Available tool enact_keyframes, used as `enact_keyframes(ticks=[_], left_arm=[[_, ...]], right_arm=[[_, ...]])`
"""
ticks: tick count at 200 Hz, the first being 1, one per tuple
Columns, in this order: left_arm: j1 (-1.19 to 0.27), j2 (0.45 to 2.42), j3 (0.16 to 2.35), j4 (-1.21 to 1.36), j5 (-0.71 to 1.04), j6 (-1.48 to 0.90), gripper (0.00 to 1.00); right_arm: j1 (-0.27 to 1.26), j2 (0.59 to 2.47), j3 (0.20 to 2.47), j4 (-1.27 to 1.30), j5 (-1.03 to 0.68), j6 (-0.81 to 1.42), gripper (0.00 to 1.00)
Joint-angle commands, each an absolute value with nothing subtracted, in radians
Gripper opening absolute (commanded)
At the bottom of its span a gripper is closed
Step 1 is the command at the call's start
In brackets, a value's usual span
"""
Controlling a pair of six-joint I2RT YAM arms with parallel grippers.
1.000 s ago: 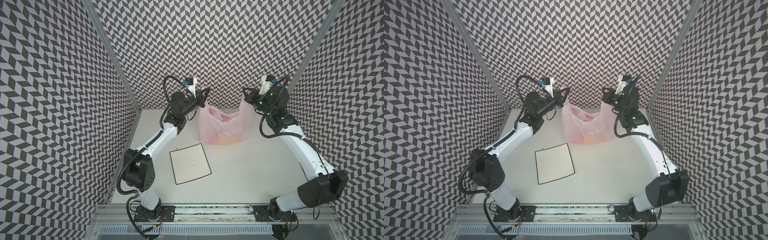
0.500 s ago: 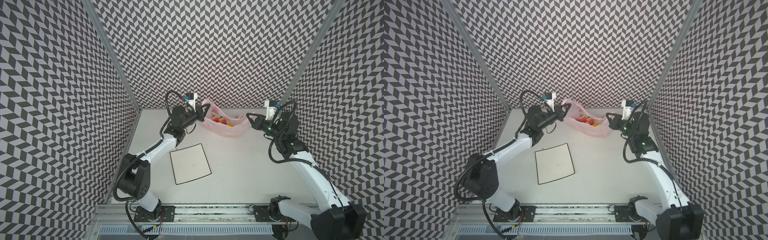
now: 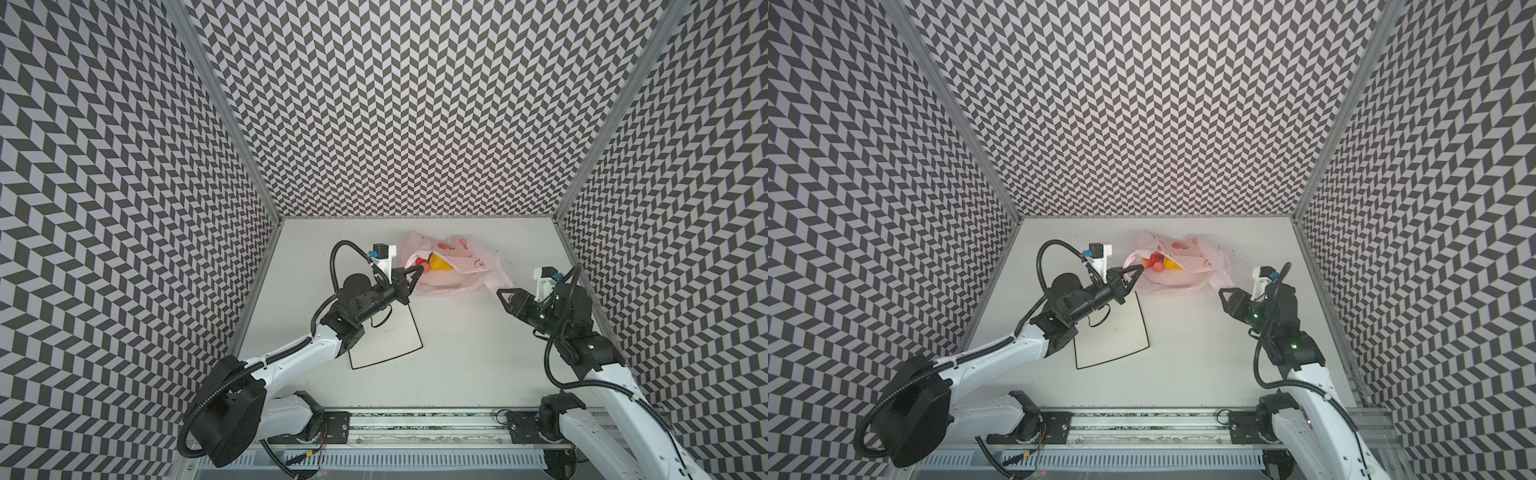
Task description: Take the fake fruits out of the plastic bag
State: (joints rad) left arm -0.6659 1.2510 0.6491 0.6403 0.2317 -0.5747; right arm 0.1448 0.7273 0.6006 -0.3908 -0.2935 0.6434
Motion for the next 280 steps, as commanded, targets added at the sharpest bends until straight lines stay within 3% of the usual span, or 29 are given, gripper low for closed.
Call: enact_keyframes(ticks=[1, 19, 38, 79, 93, 110, 137, 198, 240, 280], left_arm=[[-0.675, 1.234, 0.649, 0.706, 0.169, -0.597, 0.0], [-0.678, 1.227, 0.648, 0.709, 0.157, -0.593, 0.0], [-0.679, 1.221, 0.647, 0.708, 0.161, -0.592, 0.0], [-0.685, 1.192, 0.618, 0.702, 0.163, -0.597, 0.0], [-0.687, 1.184, 0.61, 0.698, 0.163, -0.597, 0.0], [-0.689, 1.173, 0.602, 0.695, 0.163, -0.599, 0.0], [-0.69, 1.158, 0.591, 0.683, 0.157, -0.599, 0.0], [-0.69, 1.12, 0.574, 0.646, 0.15, -0.597, 0.0], [-0.69, 1.098, 0.562, 0.632, 0.139, -0.597, 0.0], [-0.69, 1.081, 0.558, 0.624, 0.134, -0.589, 0.0]], right_arm=[[0.144, 0.679, 0.701, -0.483, -0.111, 0.64, 0.71], [0.144, 0.655, 0.793, -0.541, 0.006, 0.575, 0.76], [0.143, 0.648, 0.88, -0.522, 0.023, 0.463, 0.73], [0.159, 0.781, 1.029, -0.388, -0.375, 0.258, 0.58], [0.221, 0.836, 1.049, -0.344, -0.429, 0.248, 0.53], [0.388, 0.883, 1.03, -0.262, -0.35, 0.19, 0.49], [0.573, 0.972, 0.947, -0.106, -0.224, -0.112, 0.45], [0.59, 1.316, 0.927, 0.165, -0.193, -0.665, 0.32], [0.596, 1.455, 0.892, 0.276, -0.239, -0.988, 0.18], [0.598, 1.575, 0.896, 0.358, -0.098, -1.052, 0.14]])
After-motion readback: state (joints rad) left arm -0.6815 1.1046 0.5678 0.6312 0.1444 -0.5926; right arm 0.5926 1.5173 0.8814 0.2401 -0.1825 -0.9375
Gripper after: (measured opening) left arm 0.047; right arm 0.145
